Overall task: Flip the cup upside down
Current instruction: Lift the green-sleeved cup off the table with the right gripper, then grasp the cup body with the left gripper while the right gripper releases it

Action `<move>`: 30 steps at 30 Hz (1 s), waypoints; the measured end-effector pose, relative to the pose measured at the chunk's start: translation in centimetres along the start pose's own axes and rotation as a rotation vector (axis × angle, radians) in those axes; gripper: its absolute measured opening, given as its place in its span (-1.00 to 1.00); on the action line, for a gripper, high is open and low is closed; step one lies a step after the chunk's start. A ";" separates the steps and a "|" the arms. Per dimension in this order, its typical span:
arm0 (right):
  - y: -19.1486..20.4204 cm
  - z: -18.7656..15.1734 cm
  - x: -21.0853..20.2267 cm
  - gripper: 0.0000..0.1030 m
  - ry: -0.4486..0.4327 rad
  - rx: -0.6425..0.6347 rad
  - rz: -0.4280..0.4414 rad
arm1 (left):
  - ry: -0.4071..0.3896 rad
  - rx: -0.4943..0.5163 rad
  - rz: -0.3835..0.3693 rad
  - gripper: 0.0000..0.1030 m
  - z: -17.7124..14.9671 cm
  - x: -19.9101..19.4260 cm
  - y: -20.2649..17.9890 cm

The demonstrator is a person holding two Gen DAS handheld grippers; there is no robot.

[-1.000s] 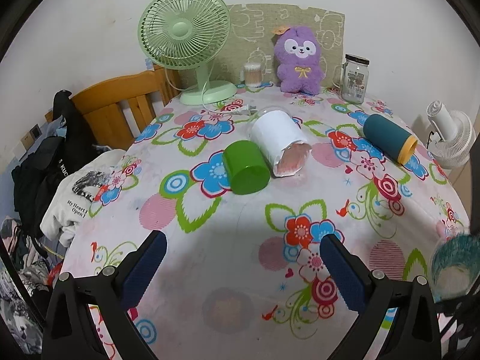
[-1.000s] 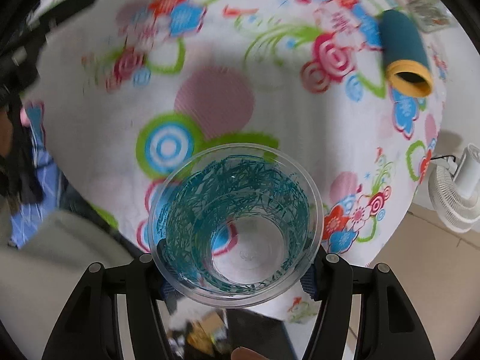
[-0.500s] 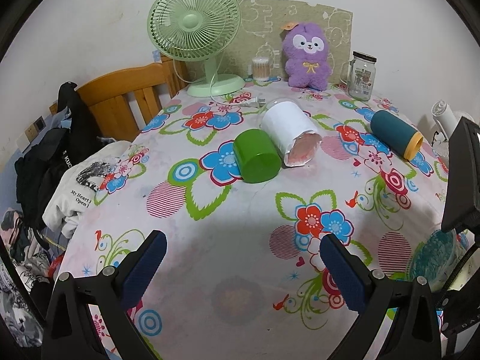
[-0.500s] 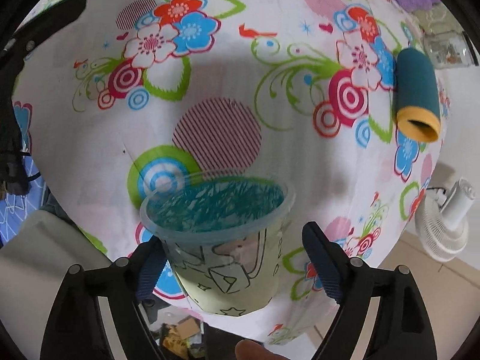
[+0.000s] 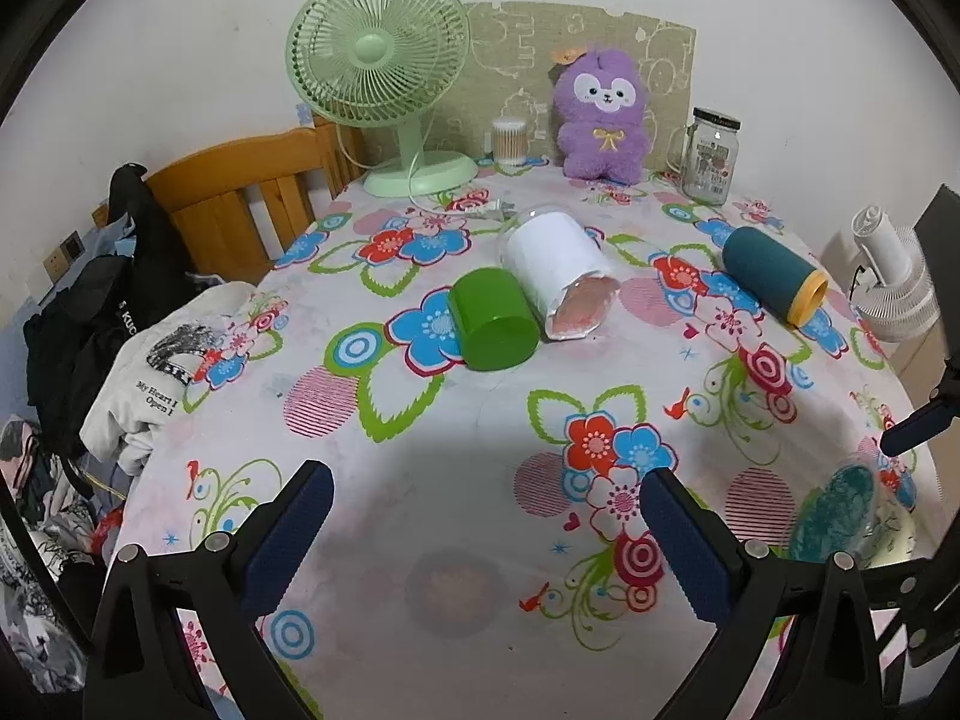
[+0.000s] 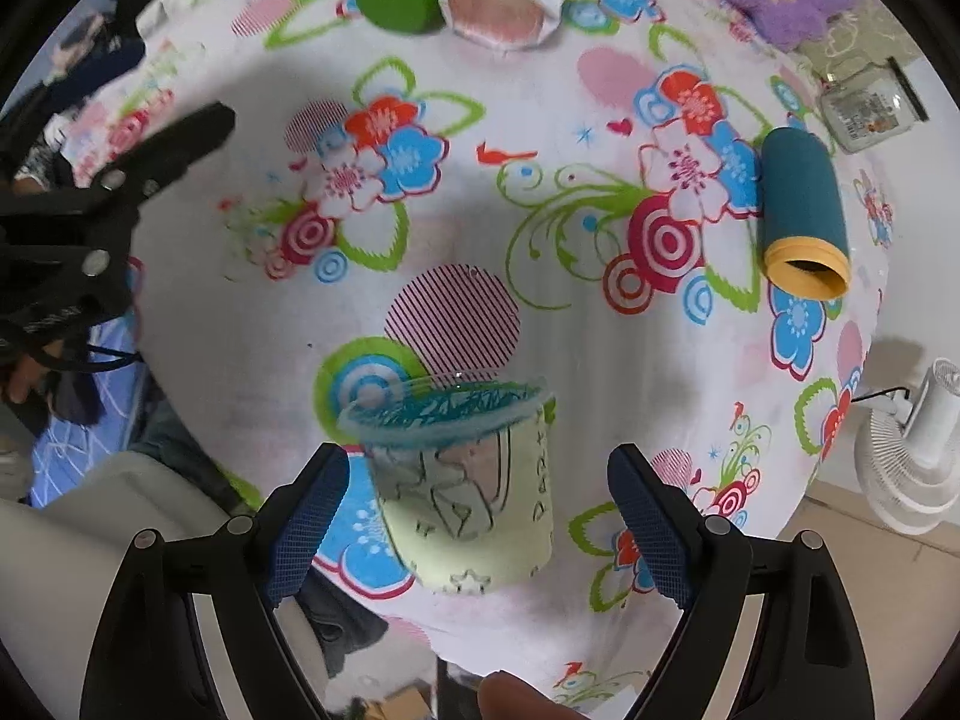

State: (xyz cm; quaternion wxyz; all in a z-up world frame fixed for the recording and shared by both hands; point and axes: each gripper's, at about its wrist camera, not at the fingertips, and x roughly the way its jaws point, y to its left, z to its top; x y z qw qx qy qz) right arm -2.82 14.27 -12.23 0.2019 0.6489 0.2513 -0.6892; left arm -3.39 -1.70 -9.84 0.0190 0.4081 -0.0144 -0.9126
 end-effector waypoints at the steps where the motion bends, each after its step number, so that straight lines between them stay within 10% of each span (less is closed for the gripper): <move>1: -0.2 -0.5 -0.4 0.74 -0.015 0.004 0.008 | -0.006 0.001 0.001 1.00 0.1 -0.4 -0.2; 30: -7.2 -16.8 -0.4 0.74 -0.214 0.163 0.007 | 0.095 -0.016 -0.201 1.00 -1.4 -4.6 -14.3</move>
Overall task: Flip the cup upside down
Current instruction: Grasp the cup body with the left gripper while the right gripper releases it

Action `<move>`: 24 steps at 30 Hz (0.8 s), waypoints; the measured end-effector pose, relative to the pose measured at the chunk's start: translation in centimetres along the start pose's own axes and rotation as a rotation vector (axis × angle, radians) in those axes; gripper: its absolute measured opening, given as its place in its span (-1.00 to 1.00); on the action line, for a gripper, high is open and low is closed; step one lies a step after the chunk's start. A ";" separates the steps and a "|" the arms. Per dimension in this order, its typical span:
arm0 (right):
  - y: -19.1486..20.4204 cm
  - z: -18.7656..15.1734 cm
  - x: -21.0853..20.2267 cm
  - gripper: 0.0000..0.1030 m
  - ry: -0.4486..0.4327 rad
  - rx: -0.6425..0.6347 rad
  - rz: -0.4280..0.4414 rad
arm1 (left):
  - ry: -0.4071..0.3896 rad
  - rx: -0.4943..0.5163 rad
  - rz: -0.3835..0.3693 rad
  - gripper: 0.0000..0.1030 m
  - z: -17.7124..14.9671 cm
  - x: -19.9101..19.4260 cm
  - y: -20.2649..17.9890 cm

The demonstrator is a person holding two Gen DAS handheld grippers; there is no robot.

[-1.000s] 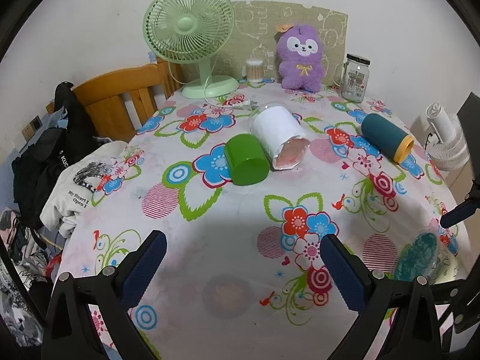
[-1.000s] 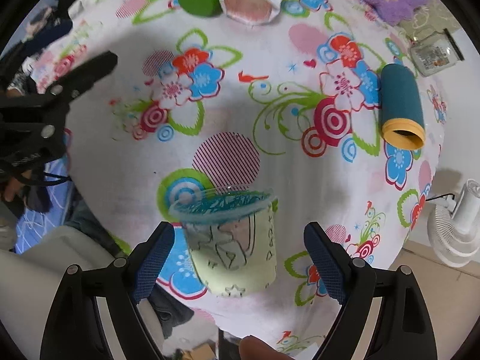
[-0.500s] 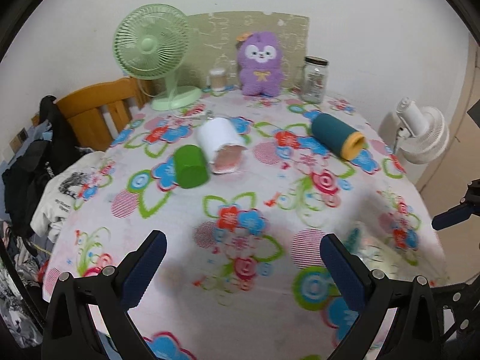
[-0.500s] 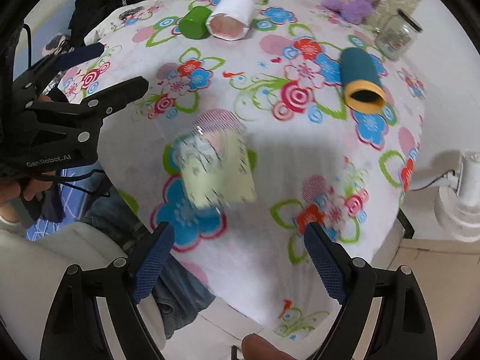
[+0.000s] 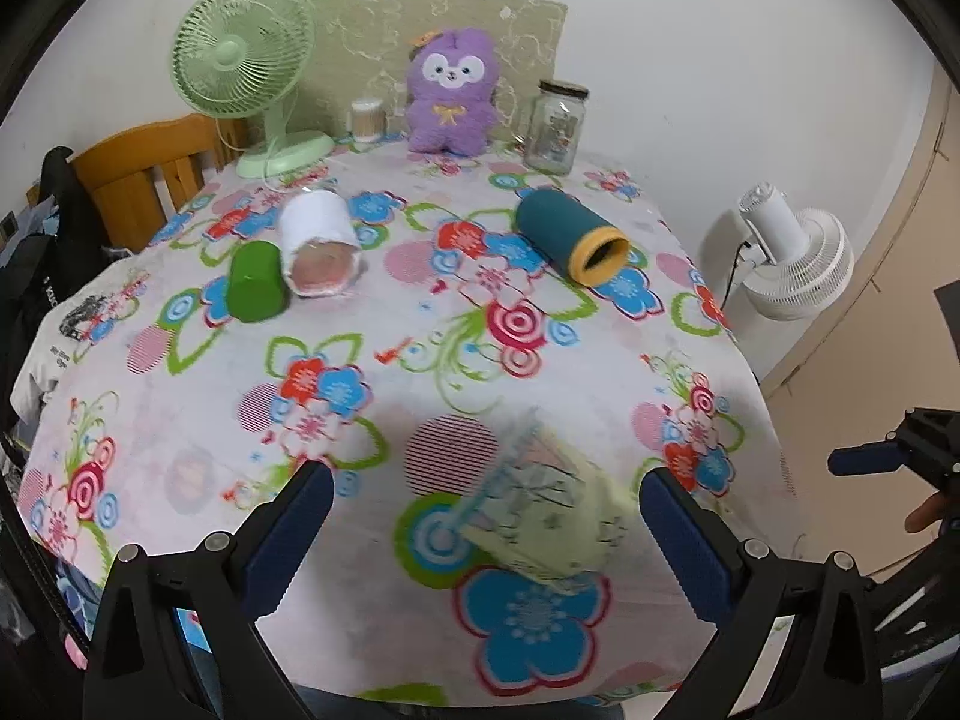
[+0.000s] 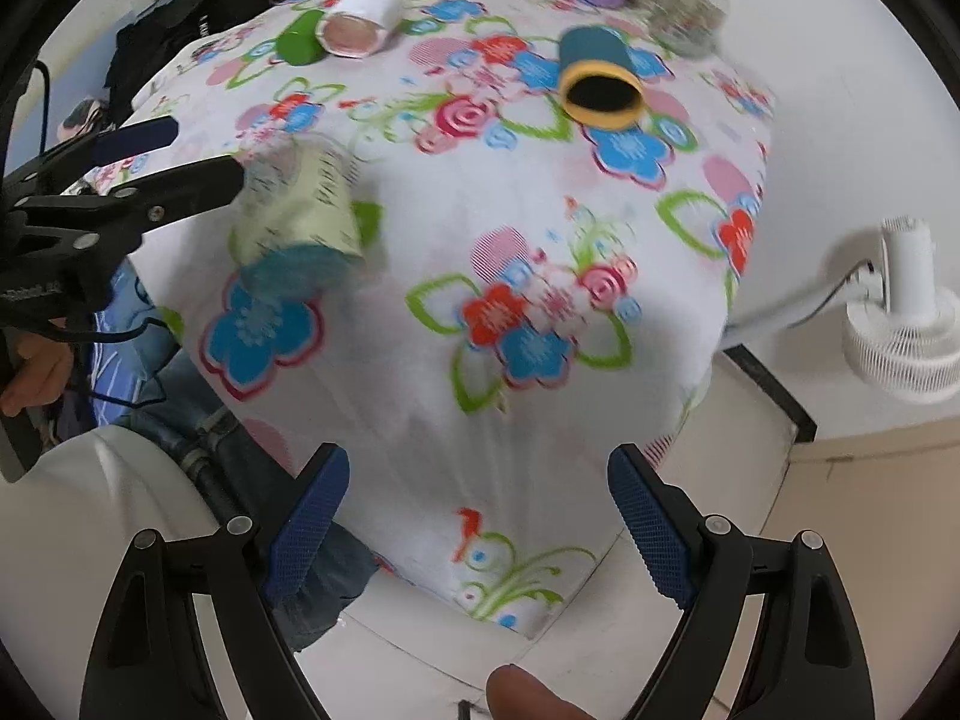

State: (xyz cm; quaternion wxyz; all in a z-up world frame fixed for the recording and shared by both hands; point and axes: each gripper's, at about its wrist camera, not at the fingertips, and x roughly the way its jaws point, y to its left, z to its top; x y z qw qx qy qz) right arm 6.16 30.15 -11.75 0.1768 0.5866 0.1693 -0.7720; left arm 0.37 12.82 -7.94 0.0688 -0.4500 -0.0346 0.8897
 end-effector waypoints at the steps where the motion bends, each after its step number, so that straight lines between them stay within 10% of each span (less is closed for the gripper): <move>1: -0.4 -0.4 0.2 0.74 0.000 0.007 0.003 | 0.013 0.002 -0.004 1.00 0.0 0.3 -0.5; 24: -4.6 -2.7 5.2 0.74 0.043 0.095 0.110 | 0.225 -0.402 -0.031 1.00 -3.0 6.3 -1.9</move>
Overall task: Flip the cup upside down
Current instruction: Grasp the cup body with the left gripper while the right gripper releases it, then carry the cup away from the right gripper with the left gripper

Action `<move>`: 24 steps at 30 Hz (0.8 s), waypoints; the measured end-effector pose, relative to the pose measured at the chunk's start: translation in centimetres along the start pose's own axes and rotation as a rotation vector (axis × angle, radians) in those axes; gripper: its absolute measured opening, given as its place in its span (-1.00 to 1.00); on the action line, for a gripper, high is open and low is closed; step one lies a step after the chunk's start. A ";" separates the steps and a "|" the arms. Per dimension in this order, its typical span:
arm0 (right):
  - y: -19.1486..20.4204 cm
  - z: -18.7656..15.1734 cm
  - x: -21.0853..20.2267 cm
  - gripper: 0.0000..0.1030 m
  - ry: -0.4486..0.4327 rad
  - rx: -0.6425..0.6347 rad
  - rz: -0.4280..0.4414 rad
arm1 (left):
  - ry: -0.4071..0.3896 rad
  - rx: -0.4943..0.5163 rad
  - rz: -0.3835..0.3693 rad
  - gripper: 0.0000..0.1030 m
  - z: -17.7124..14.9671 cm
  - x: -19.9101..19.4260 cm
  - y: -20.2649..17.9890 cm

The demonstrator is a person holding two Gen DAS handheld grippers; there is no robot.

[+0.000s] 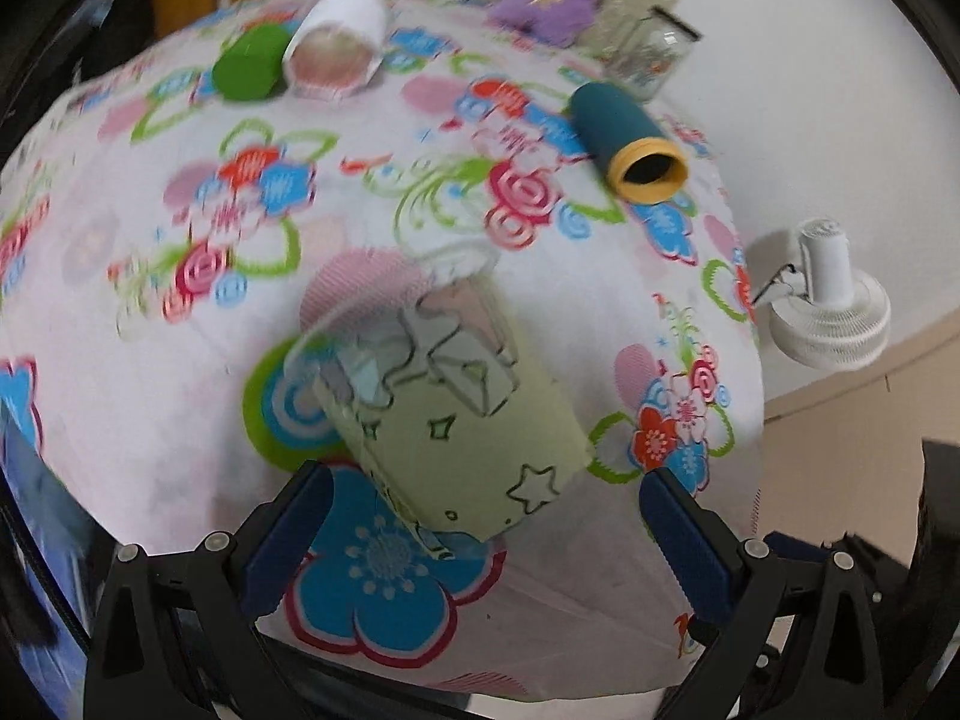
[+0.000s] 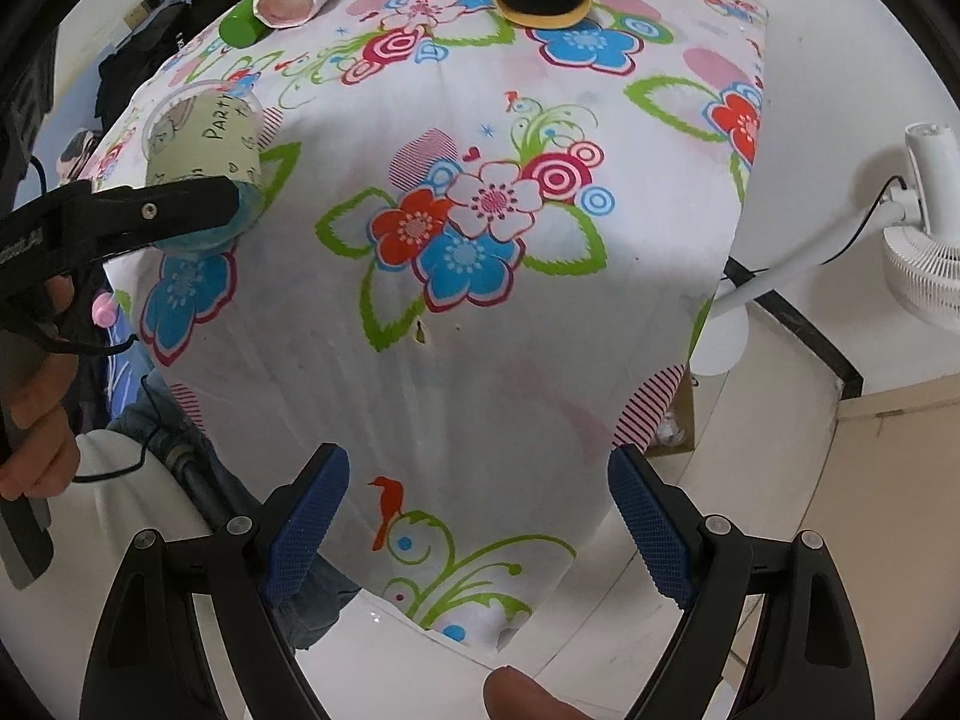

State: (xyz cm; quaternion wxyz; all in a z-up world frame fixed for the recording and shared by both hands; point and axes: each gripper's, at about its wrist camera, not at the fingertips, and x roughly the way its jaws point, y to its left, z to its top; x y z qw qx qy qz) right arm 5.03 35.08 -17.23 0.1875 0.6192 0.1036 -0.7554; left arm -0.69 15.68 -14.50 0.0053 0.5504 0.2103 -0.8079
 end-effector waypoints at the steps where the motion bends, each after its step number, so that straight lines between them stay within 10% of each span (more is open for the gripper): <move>1: -0.1 0.0 0.1 0.74 0.002 0.003 0.002 | 0.003 -0.010 0.002 1.00 0.0 0.1 0.1; 12: -0.6 0.3 1.1 0.74 0.005 0.021 0.013 | -0.026 -0.042 0.017 0.48 0.8 0.4 0.8; 24: 0.2 0.2 0.7 0.75 -0.026 0.031 0.023 | -0.011 0.061 0.047 0.41 1.7 -0.4 1.3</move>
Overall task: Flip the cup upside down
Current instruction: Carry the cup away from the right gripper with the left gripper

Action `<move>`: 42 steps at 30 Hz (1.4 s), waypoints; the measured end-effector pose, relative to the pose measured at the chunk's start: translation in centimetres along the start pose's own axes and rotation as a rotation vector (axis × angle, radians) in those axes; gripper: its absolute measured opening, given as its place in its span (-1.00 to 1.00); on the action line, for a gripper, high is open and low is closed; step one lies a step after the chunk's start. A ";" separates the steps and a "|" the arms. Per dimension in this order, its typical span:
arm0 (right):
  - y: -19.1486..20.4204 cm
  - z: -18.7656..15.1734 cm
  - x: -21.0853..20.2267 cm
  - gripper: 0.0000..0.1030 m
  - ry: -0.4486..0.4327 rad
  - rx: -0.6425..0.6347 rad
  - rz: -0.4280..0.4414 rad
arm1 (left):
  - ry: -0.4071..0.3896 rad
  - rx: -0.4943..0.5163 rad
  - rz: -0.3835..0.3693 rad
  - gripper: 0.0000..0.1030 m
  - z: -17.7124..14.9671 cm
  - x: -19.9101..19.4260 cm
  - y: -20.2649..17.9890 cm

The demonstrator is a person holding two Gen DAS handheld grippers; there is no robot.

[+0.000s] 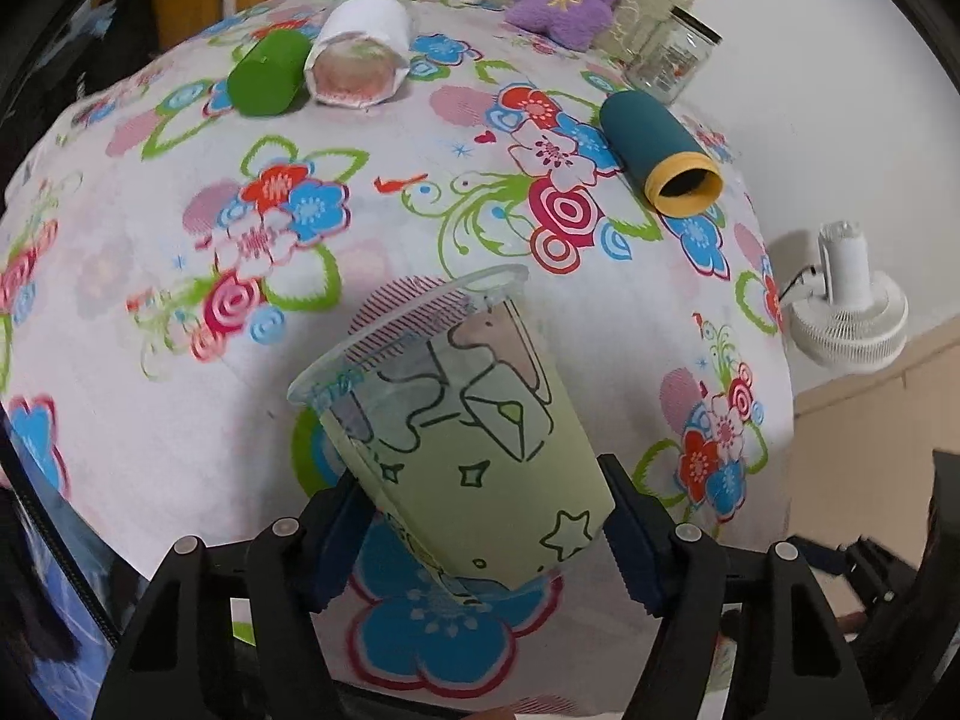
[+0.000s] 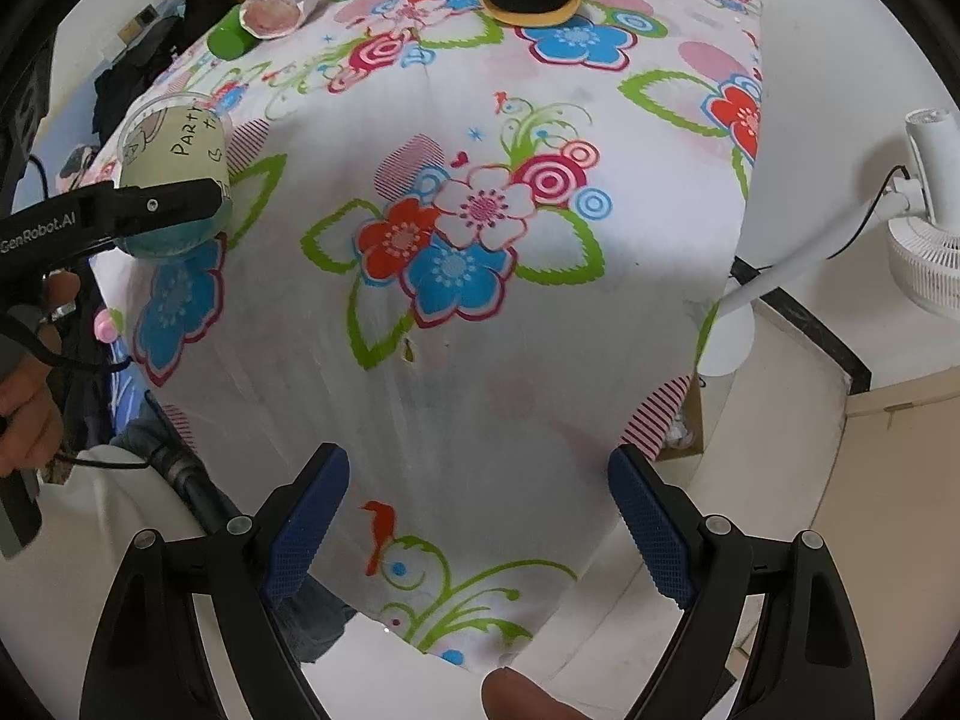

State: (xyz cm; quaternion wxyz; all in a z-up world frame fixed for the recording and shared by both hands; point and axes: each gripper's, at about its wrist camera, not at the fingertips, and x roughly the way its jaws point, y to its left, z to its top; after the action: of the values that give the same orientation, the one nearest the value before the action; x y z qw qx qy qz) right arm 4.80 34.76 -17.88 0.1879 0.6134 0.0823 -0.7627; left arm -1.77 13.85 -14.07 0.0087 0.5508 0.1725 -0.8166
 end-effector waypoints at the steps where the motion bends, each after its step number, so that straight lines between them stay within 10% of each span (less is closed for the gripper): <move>1: 0.2 0.0 -0.2 0.75 -0.011 -0.001 0.002 | 0.005 0.028 0.008 0.41 0.3 -0.2 0.0; 9: 1.6 0.2 -1.1 0.75 -0.092 -0.003 0.056 | 0.104 0.370 0.082 0.41 3.4 -2.2 -1.0; 21: 4.8 0.8 -2.1 0.75 -0.234 -0.040 0.179 | 0.556 0.899 0.348 0.42 3.3 0.3 -2.8; 31: 7.2 0.7 -1.4 0.75 -0.350 -0.033 0.303 | 0.994 0.973 0.329 0.43 2.7 2.3 -2.9; 42: 7.2 0.3 -0.5 0.75 -0.391 -0.002 0.387 | 1.118 0.942 0.366 0.44 3.8 6.2 -2.6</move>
State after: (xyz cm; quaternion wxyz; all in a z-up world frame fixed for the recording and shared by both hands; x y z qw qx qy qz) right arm 7.39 28.17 -16.60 0.3429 0.4587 -0.0736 -0.8165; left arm -8.09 16.29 -17.70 -0.1812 0.8485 -0.3107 -0.3882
